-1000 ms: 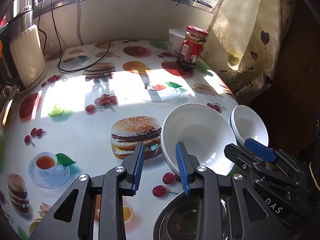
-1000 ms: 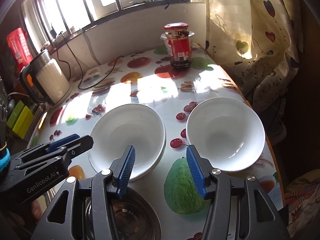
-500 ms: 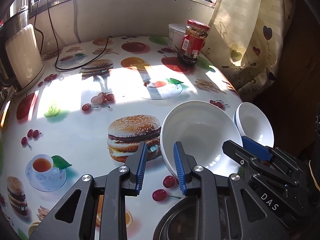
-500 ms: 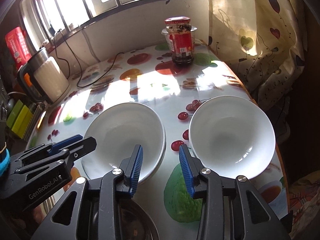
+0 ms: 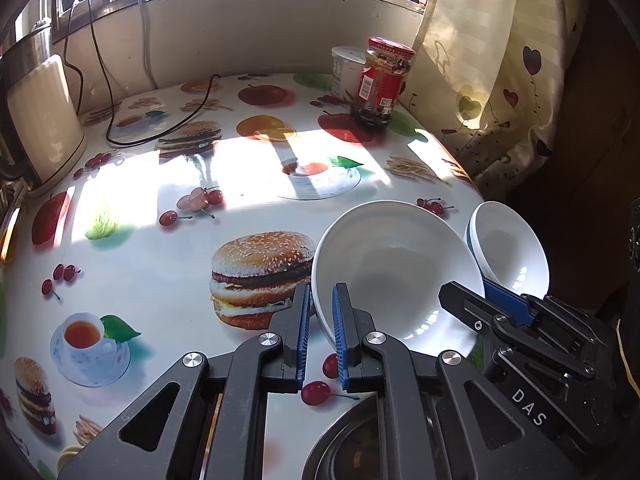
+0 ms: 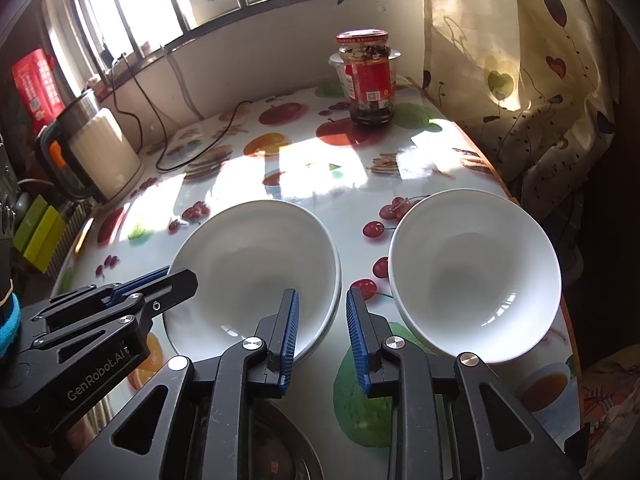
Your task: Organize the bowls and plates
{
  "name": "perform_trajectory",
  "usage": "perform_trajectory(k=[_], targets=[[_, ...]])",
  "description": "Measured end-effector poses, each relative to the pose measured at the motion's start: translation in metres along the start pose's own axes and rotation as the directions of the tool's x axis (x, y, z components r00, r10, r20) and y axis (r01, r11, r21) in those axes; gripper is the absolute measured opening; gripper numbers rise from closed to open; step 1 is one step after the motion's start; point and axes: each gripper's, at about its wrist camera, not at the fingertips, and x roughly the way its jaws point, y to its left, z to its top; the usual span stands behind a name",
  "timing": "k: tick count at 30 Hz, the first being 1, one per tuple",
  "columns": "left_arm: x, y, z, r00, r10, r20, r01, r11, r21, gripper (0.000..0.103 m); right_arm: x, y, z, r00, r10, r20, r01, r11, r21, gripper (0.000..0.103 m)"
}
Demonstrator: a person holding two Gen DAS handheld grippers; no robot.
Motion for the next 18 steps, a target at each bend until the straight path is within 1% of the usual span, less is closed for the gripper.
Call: perform_trajectory(k=[1,4,18], targets=[[-0.0003,-0.0003,-0.0002,1.000,0.002,0.001,-0.002,1.000,0.002,0.011,0.0000,0.0008,0.0000,1.000,-0.001,0.002,0.001,1.000,-0.003,0.020],[-0.0009,-0.0008,-0.0003,1.000,0.007,0.003,-0.007,1.000,0.002,0.011,-0.0010,0.0022,0.0003,1.000,-0.004,0.009,0.004,1.000,-0.008,0.019],[-0.0015,-0.0013,-0.0002,1.000,0.009,0.003,-0.009,1.000,0.002,0.010,-0.0011,0.0004,0.0005,1.000,-0.001,0.013,0.001,1.000,0.000,0.018]])
